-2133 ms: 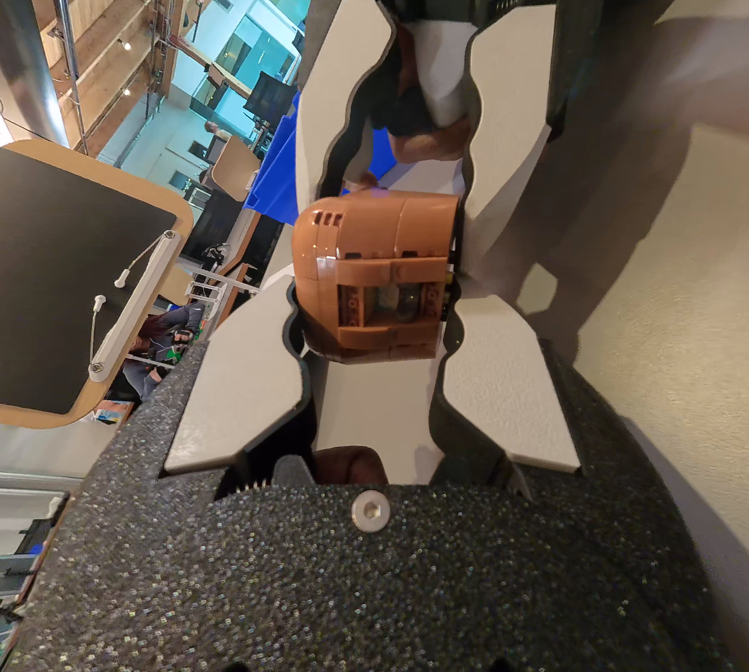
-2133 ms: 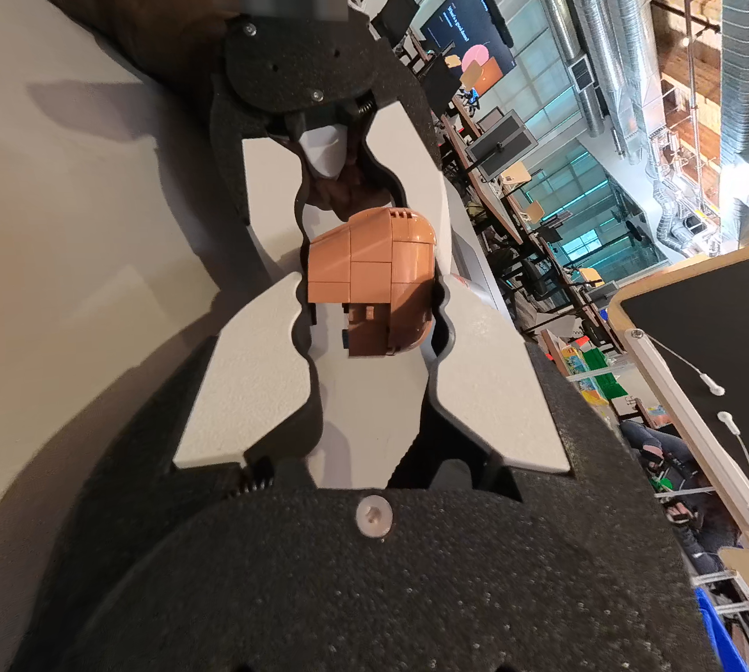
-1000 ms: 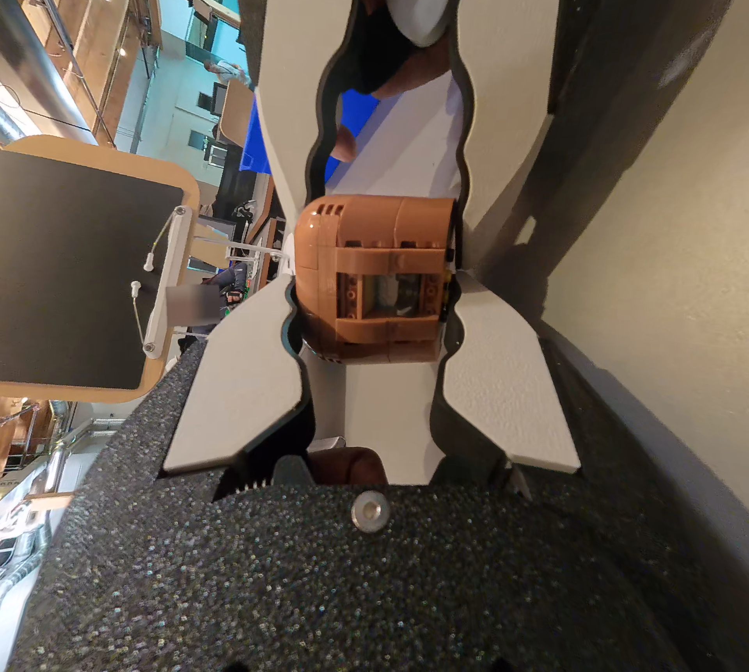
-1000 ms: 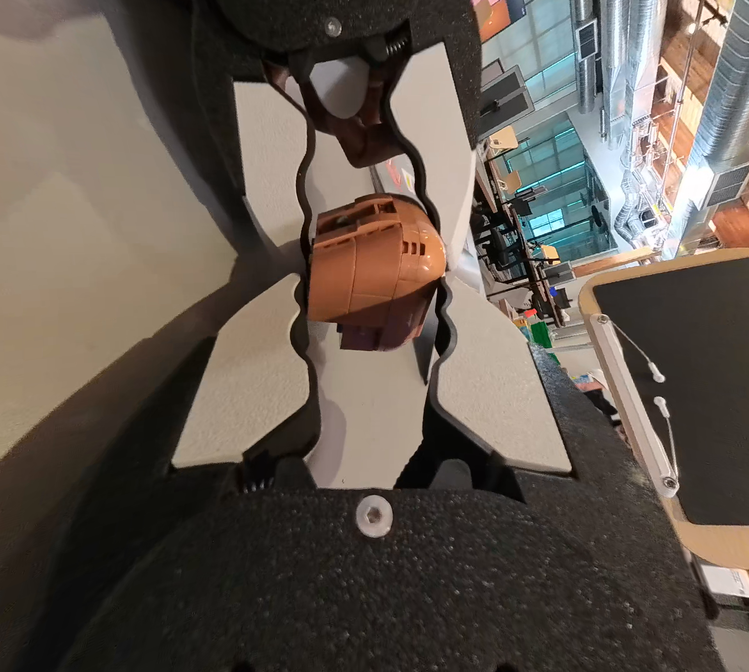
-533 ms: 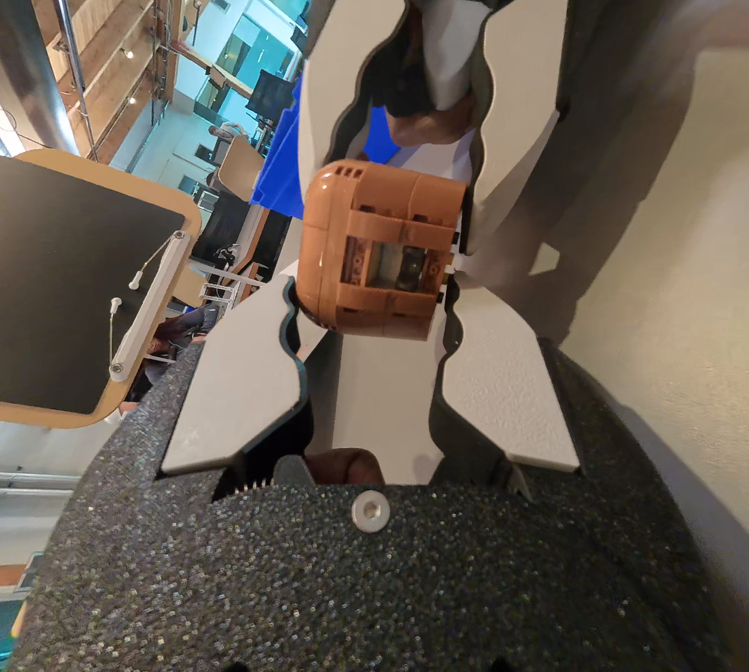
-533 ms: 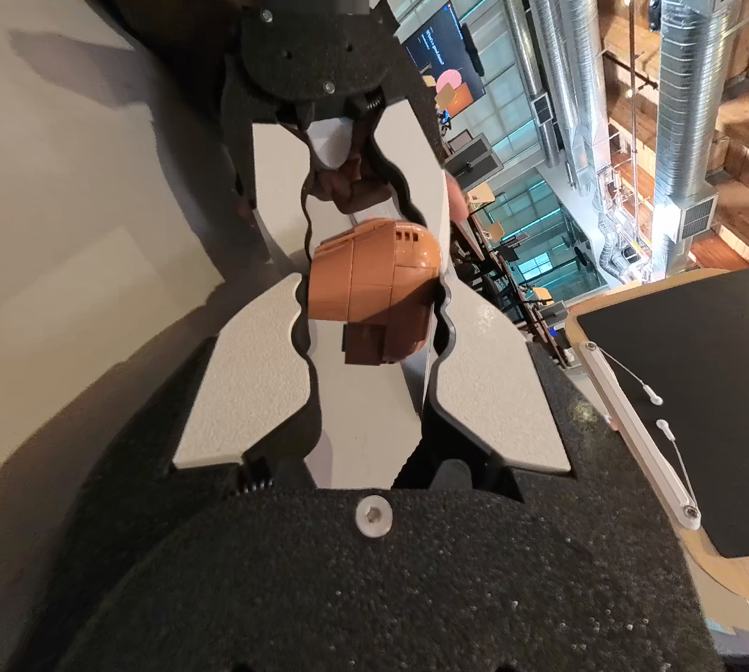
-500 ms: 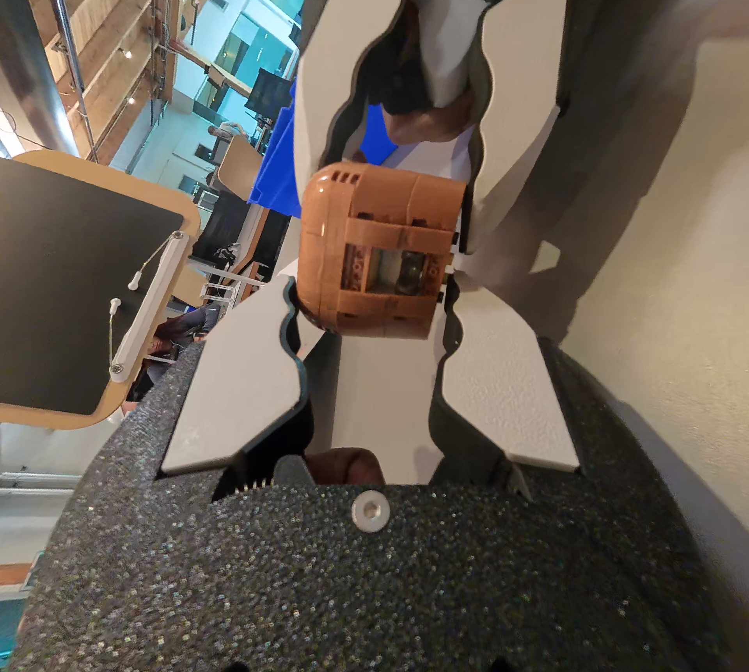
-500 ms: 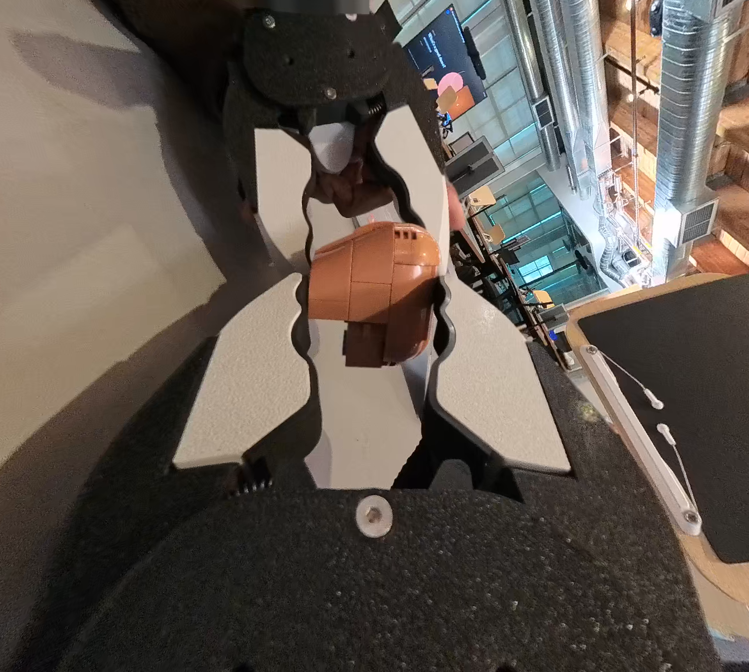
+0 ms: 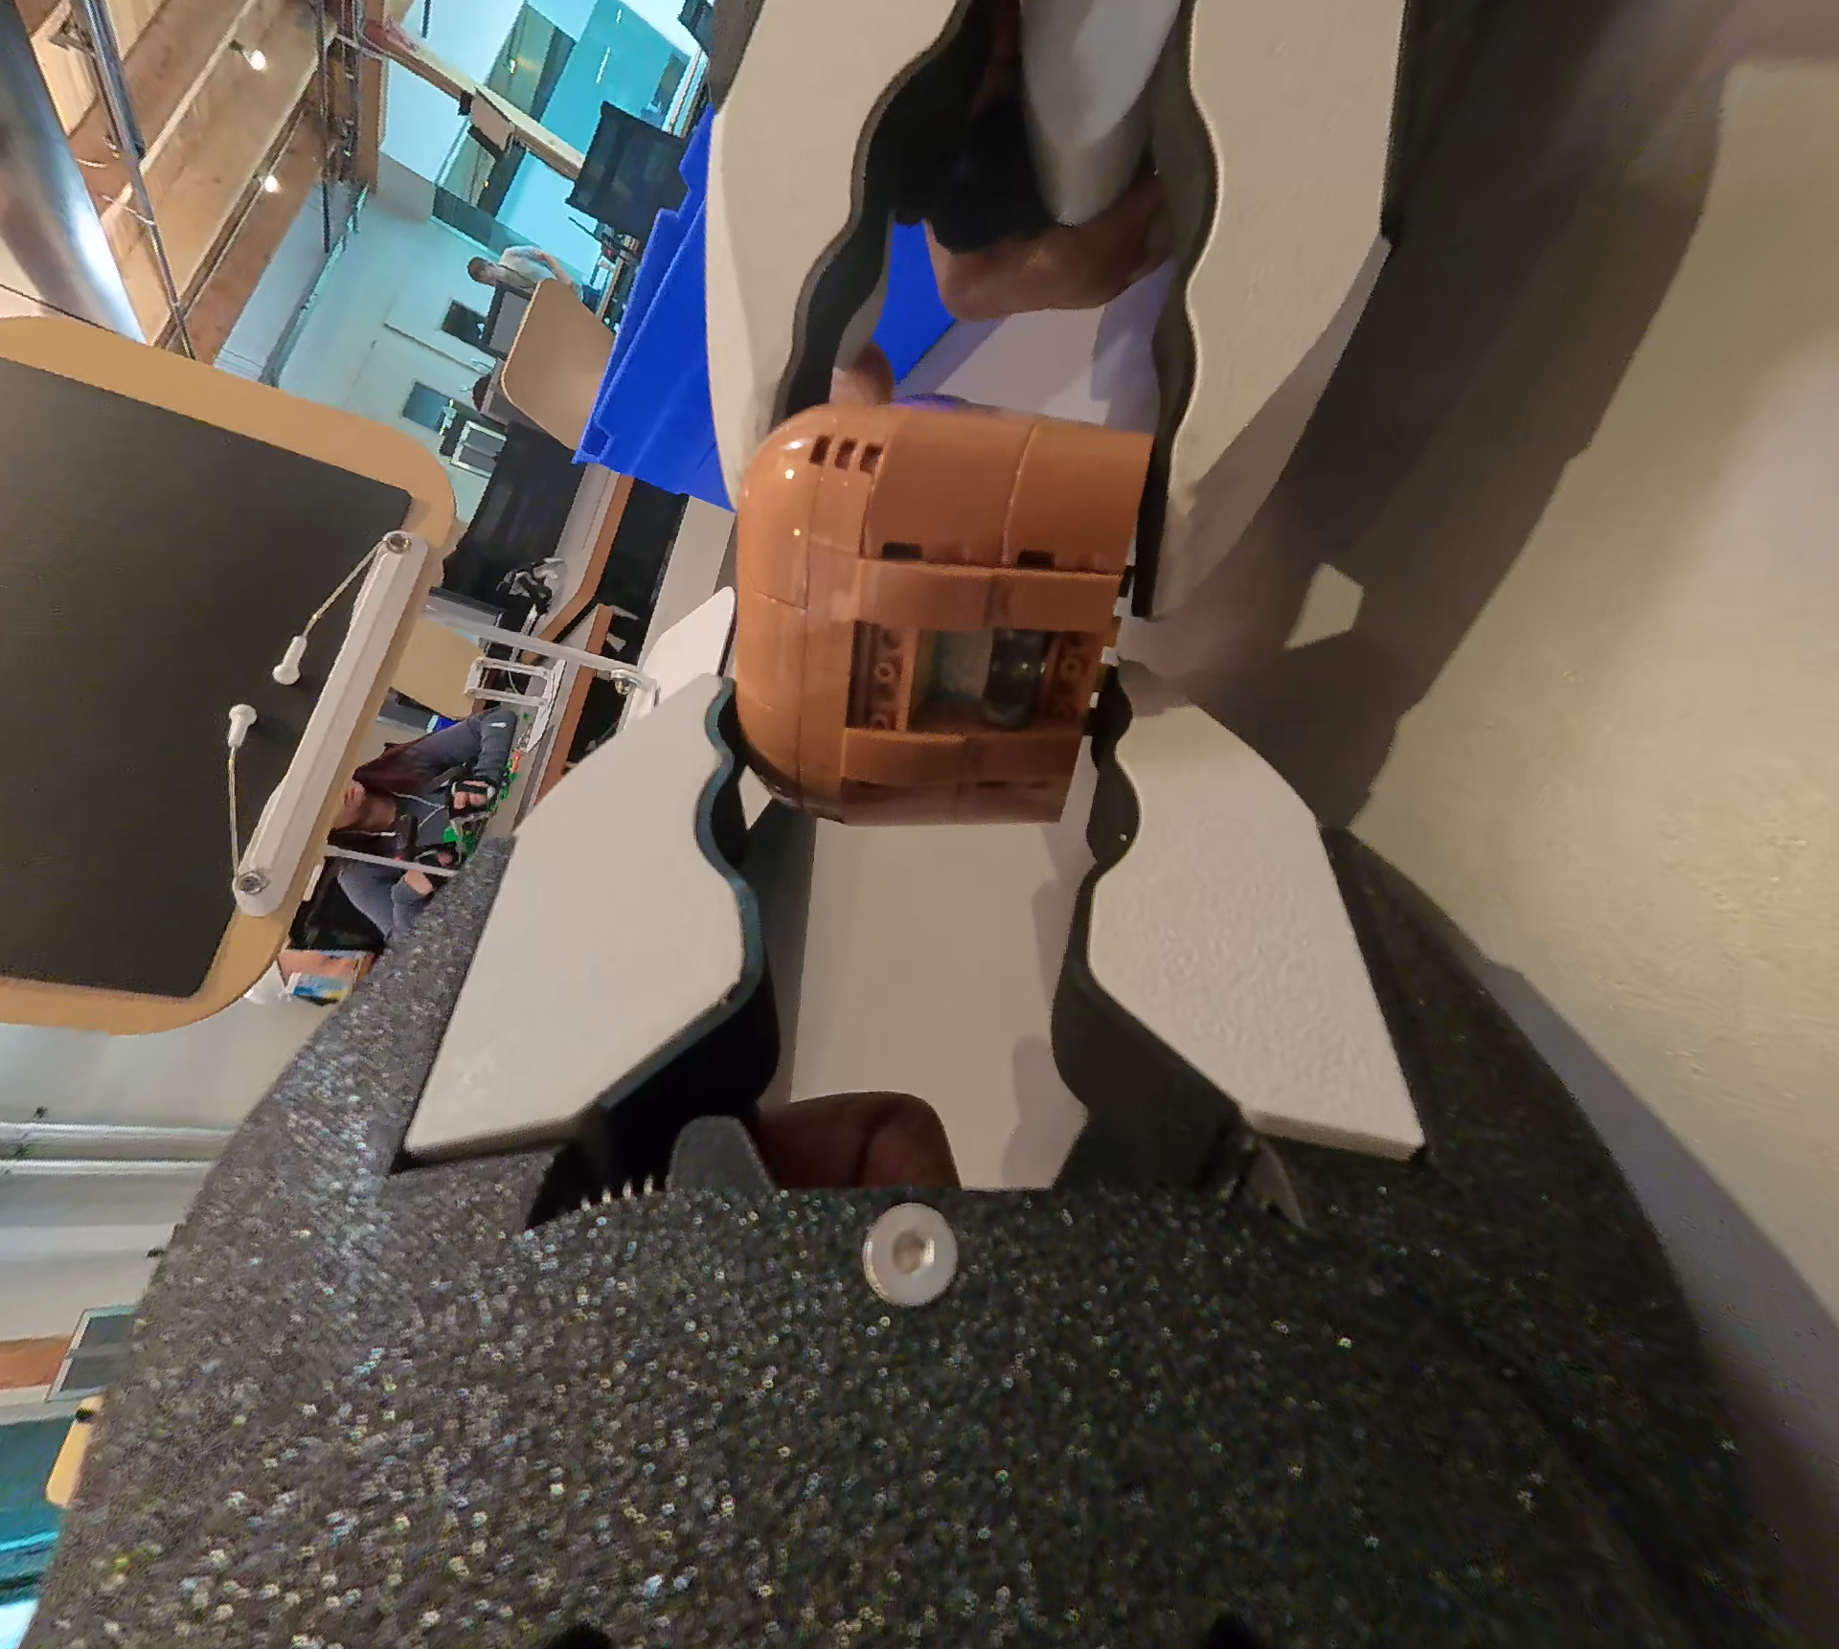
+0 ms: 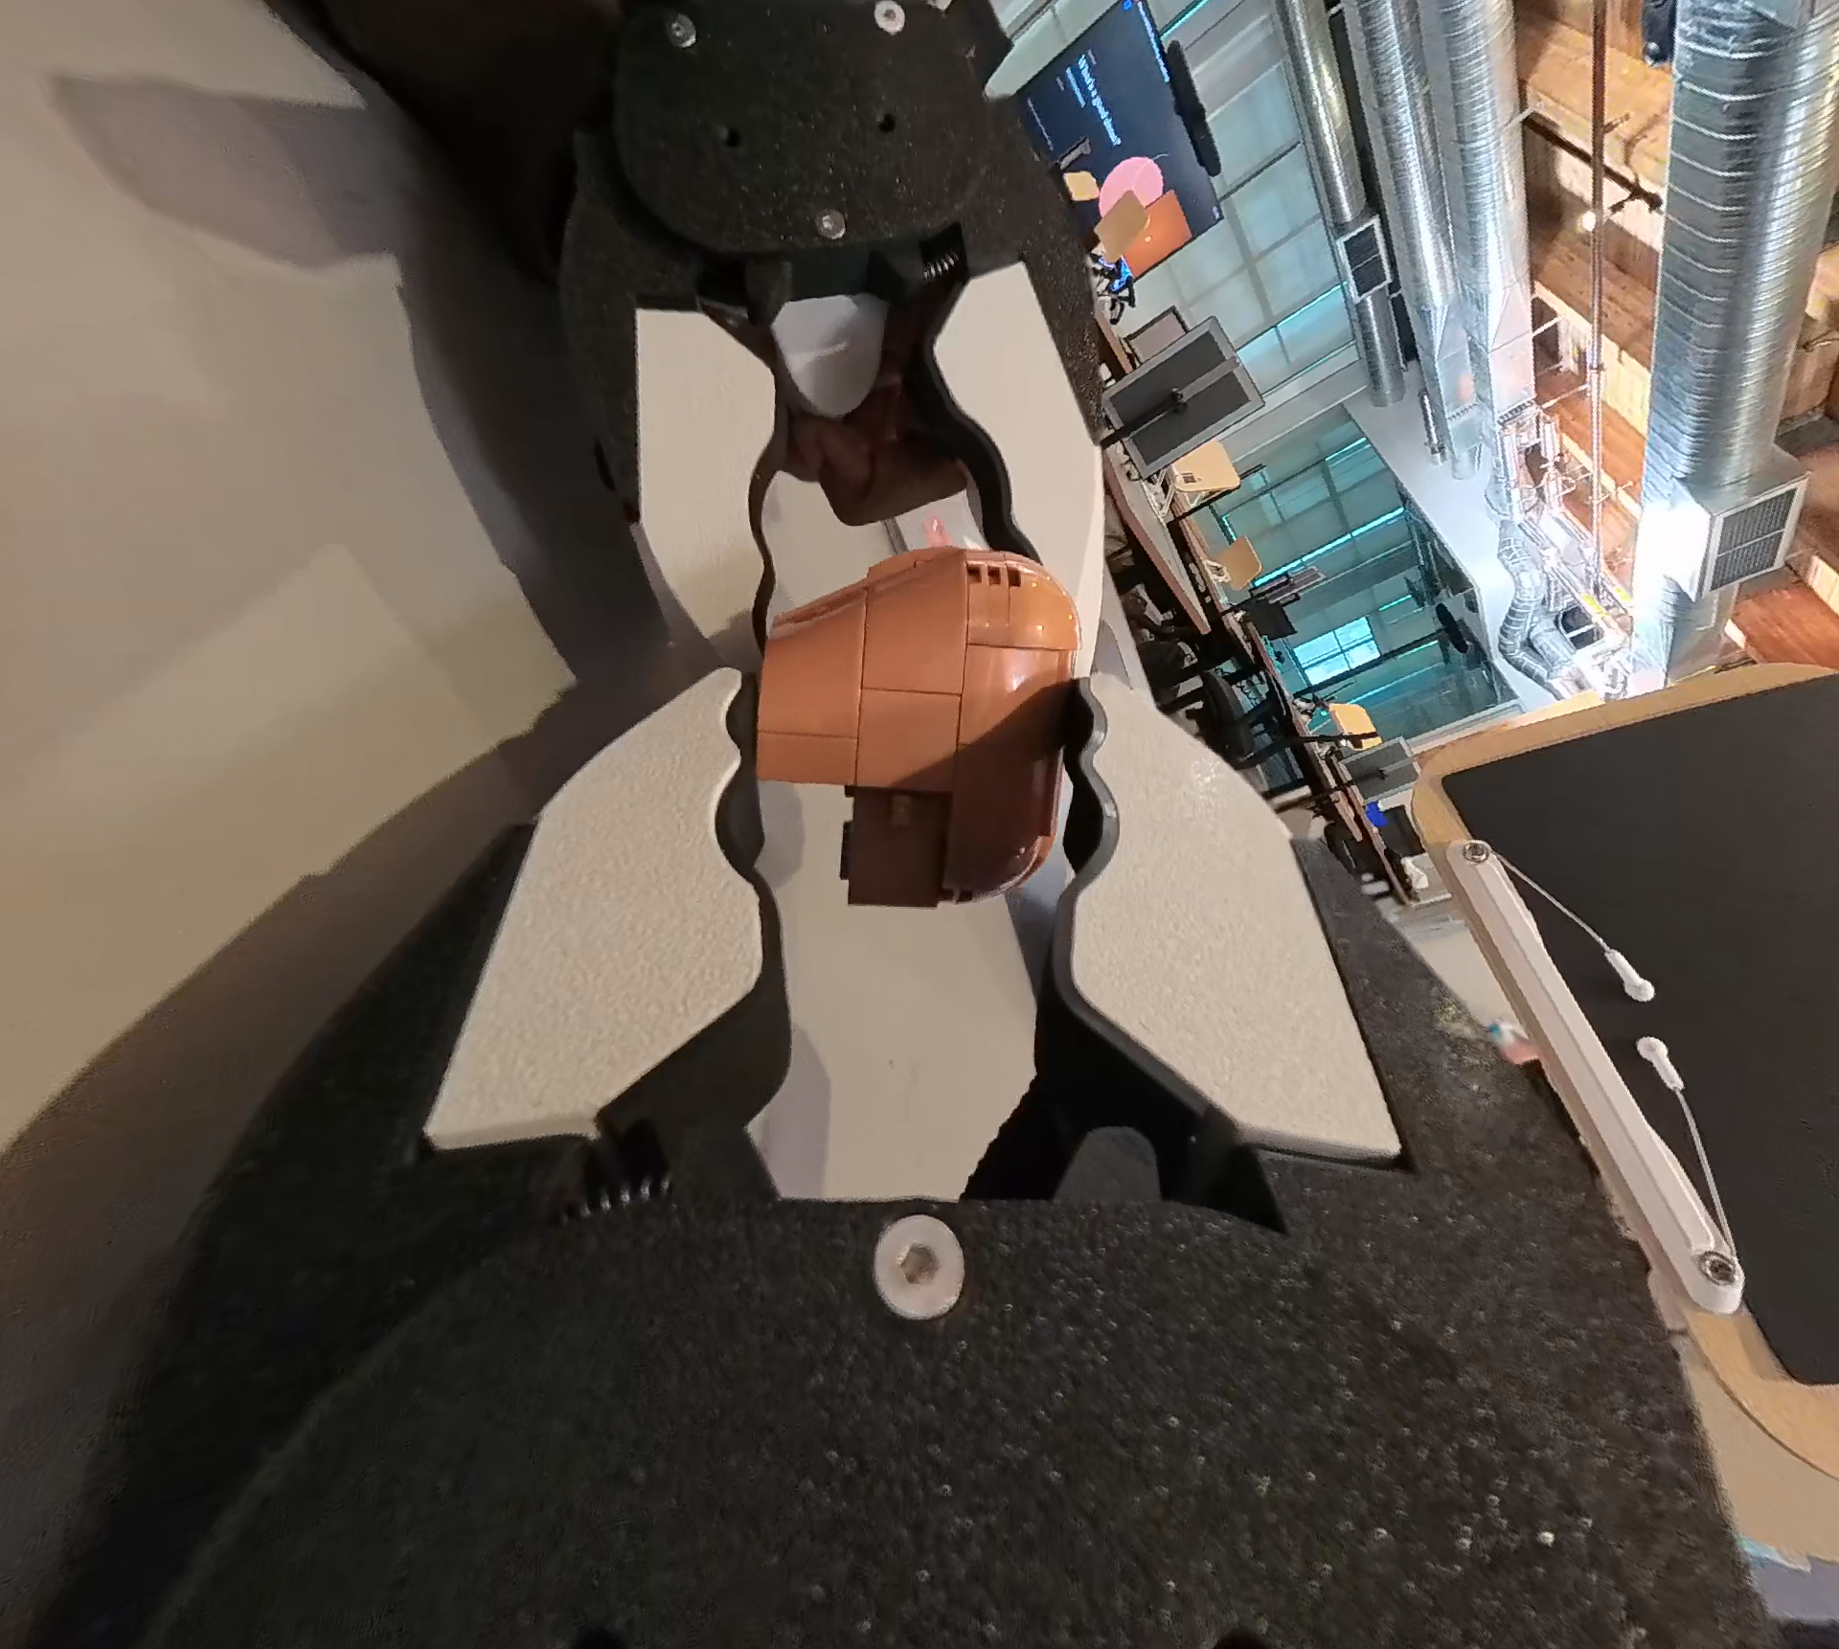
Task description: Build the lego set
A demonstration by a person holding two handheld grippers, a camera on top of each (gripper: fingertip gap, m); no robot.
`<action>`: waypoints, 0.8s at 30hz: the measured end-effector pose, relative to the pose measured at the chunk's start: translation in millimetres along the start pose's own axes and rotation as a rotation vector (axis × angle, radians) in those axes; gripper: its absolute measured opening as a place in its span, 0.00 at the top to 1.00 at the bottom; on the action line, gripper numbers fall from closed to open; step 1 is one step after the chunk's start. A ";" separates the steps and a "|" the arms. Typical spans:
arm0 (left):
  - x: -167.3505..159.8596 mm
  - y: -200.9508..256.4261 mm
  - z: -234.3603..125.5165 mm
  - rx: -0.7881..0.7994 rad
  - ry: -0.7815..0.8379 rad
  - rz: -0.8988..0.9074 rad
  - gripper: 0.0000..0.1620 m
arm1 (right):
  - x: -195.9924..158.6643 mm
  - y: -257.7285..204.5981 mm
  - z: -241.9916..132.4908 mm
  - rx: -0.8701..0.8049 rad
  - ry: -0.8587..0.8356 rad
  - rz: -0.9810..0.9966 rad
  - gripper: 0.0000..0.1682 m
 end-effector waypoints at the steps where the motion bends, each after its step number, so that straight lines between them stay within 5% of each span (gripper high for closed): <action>1: -1.0 -0.3 2.1 0.009 -0.013 0.000 0.58 | -2.7 0.6 0.6 0.000 -0.017 0.001 0.65; 7: -19.6 -1.9 19.6 0.054 -0.213 0.050 0.58 | -21.6 9.6 -3.2 -0.019 -0.149 0.079 0.58; 14: -17.3 -0.3 15.9 0.001 -0.248 0.082 0.59 | -32.7 -0.9 -8.8 0.032 -0.237 0.160 0.58; 20: -5.6 8.5 5.4 -0.089 -0.154 0.013 0.57 | -30.9 -1.0 -7.5 0.031 -0.231 0.176 0.58; 24: 3.4 -5.2 -13.7 -0.156 -0.009 -0.221 0.54 | -31.6 -1.7 -8.3 0.027 -0.224 0.181 0.59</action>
Point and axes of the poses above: each gripper's, where its closed fingertips meet, z out along the fingers, x out of its top, y = z × x across the jaws, the point moved 2 cm from there along -z, back along the fingers, and after that the axes turned 6 degrees about -y, right-handed, at the moved point
